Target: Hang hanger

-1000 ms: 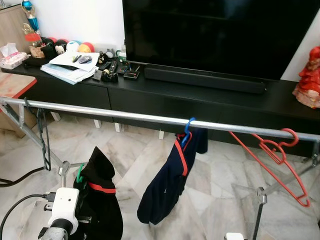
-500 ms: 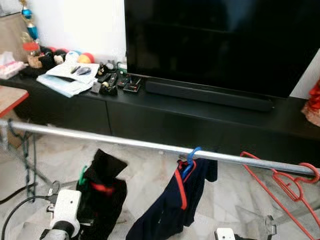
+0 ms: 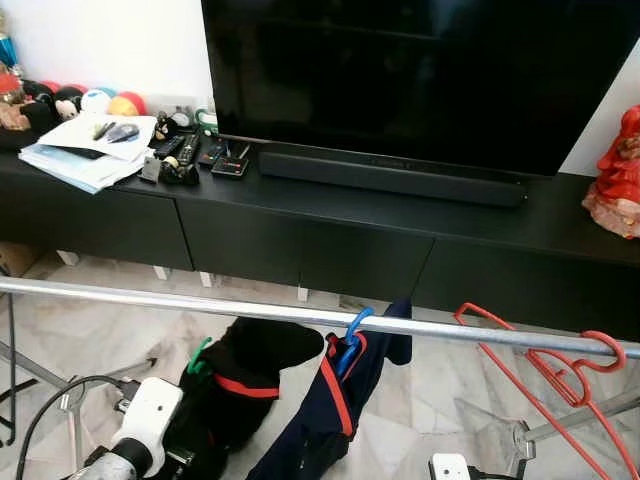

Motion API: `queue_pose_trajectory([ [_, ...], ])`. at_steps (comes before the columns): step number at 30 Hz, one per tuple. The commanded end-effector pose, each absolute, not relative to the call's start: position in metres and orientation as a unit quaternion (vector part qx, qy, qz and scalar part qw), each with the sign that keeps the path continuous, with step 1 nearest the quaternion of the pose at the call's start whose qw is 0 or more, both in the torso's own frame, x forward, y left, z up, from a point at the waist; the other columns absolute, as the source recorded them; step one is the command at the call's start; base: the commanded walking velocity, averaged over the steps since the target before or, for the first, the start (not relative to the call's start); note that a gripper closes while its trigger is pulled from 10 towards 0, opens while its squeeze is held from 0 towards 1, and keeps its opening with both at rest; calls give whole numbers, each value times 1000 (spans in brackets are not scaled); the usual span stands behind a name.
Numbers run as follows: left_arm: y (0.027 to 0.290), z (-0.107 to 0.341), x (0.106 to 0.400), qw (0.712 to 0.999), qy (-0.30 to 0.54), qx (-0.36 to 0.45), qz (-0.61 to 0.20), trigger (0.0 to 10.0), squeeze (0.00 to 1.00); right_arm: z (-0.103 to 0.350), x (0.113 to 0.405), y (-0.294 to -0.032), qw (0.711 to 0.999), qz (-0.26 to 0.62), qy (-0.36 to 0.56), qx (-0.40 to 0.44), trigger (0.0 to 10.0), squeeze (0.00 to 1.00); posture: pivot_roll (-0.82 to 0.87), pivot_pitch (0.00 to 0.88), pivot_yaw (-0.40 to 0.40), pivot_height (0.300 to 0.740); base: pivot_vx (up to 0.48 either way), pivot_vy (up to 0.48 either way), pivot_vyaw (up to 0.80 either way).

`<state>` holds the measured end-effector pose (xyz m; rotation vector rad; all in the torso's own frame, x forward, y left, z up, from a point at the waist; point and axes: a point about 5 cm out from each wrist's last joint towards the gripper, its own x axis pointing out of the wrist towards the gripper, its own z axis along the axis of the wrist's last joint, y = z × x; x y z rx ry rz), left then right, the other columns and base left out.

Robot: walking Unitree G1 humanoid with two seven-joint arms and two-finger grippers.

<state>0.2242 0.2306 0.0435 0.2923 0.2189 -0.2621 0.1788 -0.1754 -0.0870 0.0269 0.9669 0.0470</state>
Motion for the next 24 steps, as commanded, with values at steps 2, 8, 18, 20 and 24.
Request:
queue_pose_trajectory([
  [2,230,67,236,979,47,155,-123,10000,0,-89,173,-179,881,16,473,14,10000,0,-3,96,-48,740,0,0,0],
  [8,235,78,243,982,28,150,-110,10000,0,-90,173,-179,881,14,473,14,10000,0,-1,96,-47,740,0,0,0],
  [18,244,88,249,992,-5,116,-54,10000,0,-90,172,-179,881,15,473,13,10000,0,-4,98,-54,740,0,0,0],
  [20,241,89,249,991,-7,113,-67,10000,0,-90,172,-180,881,15,473,12,10000,0,-4,98,-55,740,0,0,0],
  [24,231,82,242,976,33,152,-152,10000,0,-90,172,-180,880,17,474,10,10000,0,-2,101,-59,740,0,0,0],
])
